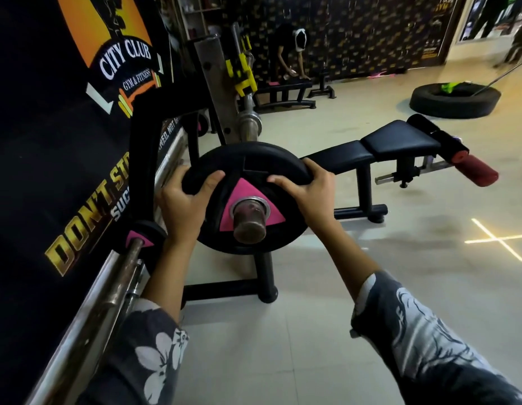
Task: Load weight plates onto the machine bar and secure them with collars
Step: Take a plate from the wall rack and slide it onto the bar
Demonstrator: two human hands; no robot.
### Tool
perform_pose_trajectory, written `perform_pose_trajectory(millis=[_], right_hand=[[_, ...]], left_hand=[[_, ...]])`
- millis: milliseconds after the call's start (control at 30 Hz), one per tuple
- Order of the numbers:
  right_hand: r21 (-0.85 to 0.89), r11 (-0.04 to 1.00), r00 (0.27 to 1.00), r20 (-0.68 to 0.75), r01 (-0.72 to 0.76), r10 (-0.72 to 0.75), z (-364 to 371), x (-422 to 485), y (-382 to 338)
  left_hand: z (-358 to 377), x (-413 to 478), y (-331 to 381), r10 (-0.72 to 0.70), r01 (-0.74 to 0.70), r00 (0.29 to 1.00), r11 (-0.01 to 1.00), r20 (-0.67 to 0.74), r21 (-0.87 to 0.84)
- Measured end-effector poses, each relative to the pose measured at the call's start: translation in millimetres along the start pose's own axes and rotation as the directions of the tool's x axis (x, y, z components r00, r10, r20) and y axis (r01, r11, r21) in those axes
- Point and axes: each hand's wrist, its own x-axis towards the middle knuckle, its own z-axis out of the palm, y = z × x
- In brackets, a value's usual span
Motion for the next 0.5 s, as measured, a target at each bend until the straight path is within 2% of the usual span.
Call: perform_pose_trajectory(millis=[167, 267, 333, 500], right_hand=[[-0.075, 0.997, 1.0, 0.0, -0.019, 0.019, 20.2, 45.8, 23.3], [-0.153, 0.977, 0.989, -0.045, -0.149, 0.144, 40.9, 75.0, 38.8], [-0.089, 0.965, 0.967, -0.093, -0.246, 0.238, 57.6, 92.3, 49.5], [-0.033, 0.984, 0.962, -0.217, -0.176, 0.165, 97.3, 142.7, 85.6]], left_hand=[[31.2, 34.7, -32.4, 0.033, -0.03, 0.999, 0.996, -0.034, 0.08], [57.2, 64.0, -58.8, 0.038, -0.032, 0.998, 0.993, -0.045, 0.117], [75.6, 83.2, -76.2, 0.014, -0.007, 0.998, 0.993, -0.064, 0.114], [120.0, 128.5, -130.9, 0.039, -0.037, 0.993, 0.999, -0.113, 0.022]])
